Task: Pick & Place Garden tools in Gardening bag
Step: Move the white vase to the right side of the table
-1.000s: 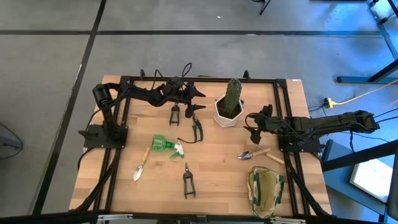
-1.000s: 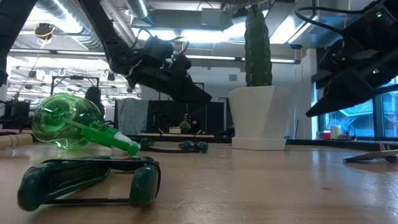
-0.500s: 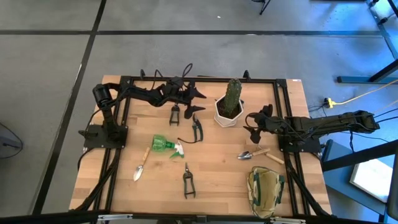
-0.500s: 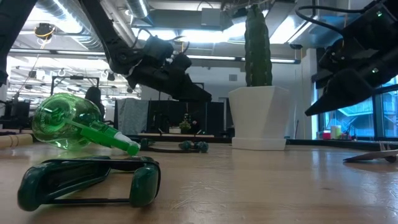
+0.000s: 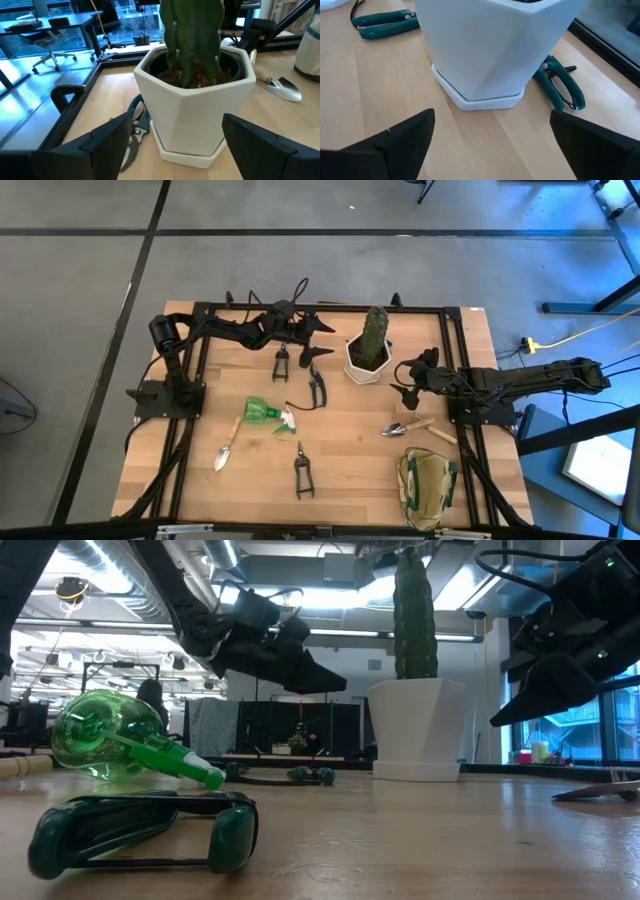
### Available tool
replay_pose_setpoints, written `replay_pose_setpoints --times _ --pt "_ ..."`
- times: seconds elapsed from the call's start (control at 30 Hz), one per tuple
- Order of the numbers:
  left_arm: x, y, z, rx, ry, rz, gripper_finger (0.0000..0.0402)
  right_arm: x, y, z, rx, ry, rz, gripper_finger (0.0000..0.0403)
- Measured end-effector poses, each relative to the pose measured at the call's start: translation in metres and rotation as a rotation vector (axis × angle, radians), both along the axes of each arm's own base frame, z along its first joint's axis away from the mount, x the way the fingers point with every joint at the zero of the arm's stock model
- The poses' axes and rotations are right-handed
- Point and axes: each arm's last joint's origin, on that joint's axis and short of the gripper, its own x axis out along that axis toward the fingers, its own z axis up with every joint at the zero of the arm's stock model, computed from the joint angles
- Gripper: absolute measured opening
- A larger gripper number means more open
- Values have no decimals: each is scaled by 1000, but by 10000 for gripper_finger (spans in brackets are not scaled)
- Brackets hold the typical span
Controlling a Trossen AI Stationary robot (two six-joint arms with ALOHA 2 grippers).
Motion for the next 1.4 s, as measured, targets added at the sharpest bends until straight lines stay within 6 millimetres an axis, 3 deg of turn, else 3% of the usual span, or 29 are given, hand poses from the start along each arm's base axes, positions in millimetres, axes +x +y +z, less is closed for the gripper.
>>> replay_pose_setpoints --times 0.17,0.6,1.03,1.23,1.4 --pt "0 -2 -2 -102 17 17 317 0 0 0 2 1 3 399" --pt "-2 -3 -8 -117 71 -47 320 0 0 0 8 2 12 399" --pt "0 -1 -1 -8 7 -52 380 1 0 1 1 -12 12 399" --pt "5 -4 3 74 -28 -85 381 7 1 10 1 -116 48 399" --pt "23 13 -11 -39 -22 -129 381 7 0 8 5 -120 49 399"
